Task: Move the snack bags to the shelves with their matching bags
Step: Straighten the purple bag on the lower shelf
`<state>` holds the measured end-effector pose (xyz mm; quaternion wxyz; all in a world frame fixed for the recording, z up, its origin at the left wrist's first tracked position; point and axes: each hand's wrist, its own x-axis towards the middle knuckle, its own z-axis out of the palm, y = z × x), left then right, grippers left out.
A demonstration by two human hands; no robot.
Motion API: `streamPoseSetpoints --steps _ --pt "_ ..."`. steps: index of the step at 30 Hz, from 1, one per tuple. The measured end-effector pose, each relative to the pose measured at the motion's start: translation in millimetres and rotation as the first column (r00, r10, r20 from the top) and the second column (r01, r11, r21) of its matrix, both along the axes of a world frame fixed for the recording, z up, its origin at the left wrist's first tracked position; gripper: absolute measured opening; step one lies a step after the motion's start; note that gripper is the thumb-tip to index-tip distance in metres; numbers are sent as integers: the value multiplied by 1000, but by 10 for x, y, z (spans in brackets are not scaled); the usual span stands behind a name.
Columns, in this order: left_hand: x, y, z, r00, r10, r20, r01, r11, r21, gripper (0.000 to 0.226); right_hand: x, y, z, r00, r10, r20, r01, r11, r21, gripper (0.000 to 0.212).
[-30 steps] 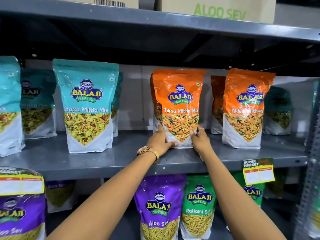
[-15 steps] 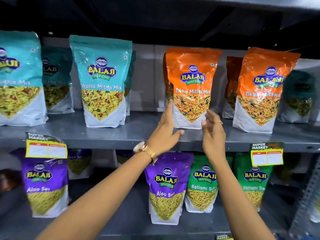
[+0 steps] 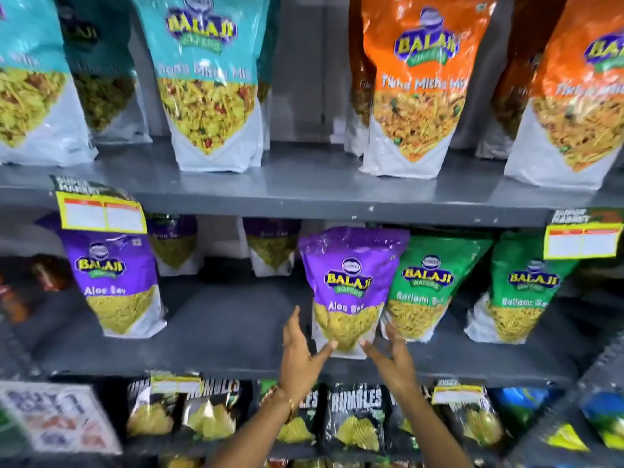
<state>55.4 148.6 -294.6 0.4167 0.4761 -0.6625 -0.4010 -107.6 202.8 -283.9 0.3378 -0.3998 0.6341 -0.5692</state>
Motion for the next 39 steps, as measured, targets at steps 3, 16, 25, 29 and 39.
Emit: streamPoseSetpoints --steps 3,16,25,29,39 --pt "-103 -188 -94 997 -62 38 56 987 151 118 29 -135 -39 999 52 15 -52 998 25 59" --pt "311 -543 -313 991 5 -134 9 995 99 97 471 -637 -252 993 122 7 -122 993 -1 46" --pt "719 -645 -320 992 -80 -93 95 981 168 96 874 -646 -495 990 134 52 -137 989 64 67" --pt "1371 -1020 -291 992 77 -99 -58 981 183 93 1440 -1100 -308 956 290 44 -292 954 72 56" --pt "1415 -1160 -215 995 67 -71 -56 987 149 84 1342 -1289 -209 961 255 -104 -239 961 140 36"
